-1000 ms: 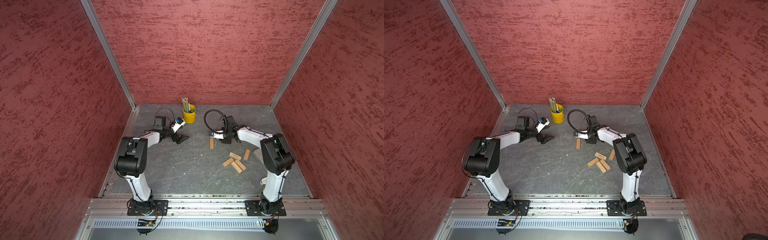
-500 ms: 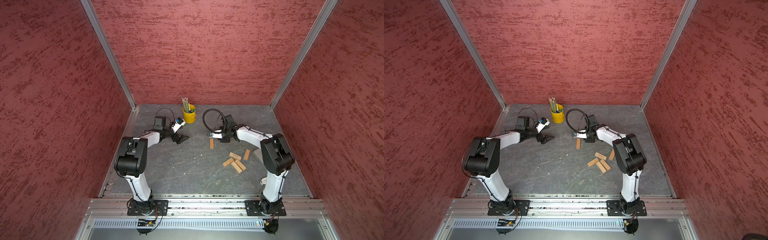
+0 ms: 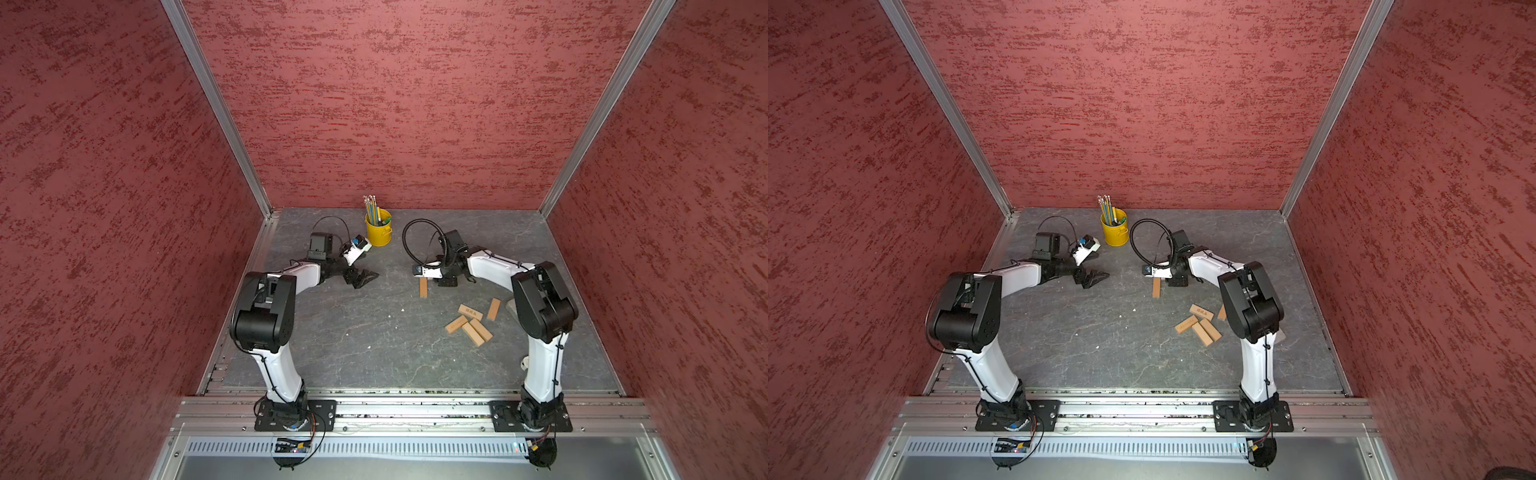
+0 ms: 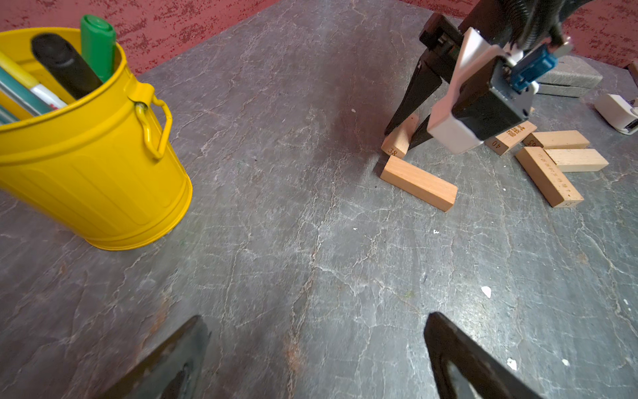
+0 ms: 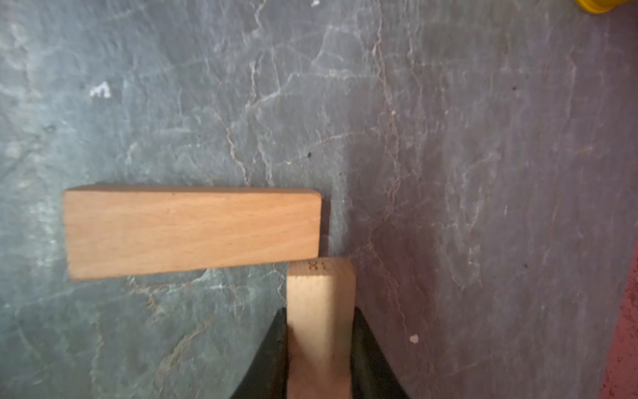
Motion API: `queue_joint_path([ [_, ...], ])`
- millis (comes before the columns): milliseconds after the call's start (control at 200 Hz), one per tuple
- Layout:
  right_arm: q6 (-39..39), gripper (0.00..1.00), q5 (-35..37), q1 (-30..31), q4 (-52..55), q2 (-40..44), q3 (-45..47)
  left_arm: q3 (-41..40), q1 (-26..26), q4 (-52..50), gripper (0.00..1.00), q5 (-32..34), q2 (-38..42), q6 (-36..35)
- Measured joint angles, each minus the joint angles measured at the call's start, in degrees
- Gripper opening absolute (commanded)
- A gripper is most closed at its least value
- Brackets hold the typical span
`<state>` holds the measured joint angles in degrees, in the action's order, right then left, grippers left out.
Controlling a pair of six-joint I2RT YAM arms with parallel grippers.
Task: Assemble the number 8 with building blocks
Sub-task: Assemble the building block at the center of the board.
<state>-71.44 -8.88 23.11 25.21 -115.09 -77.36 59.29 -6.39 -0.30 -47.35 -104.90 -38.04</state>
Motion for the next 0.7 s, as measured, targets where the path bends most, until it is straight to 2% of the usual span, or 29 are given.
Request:
queue_joint_path([
  [566, 0.0, 0.08, -0.1, 0.0, 0.9, -0.5, -0.2, 0.0, -0.1, -0.2, 0.99, 0.1, 0.0, 0.0],
  [656, 0.1, 0.2, -0.1, 0.0, 0.9, -0.8, -0.3, 0.0, -0.1, -0.2, 0.99, 0.1, 0.0, -0.1],
  [676, 0.2, 0.26, -0.1, 0.0, 0.9, -0.8, -0.4, 0.0, -0.1, -0.2, 0.99, 0.1, 0.0, -0.1],
  [701, 0.3, 0.4, -0.1, 0.0, 0.9, -0.8, -0.4, 0.0, -0.1, -0.2, 0.99, 0.1, 0.0, -0.2],
])
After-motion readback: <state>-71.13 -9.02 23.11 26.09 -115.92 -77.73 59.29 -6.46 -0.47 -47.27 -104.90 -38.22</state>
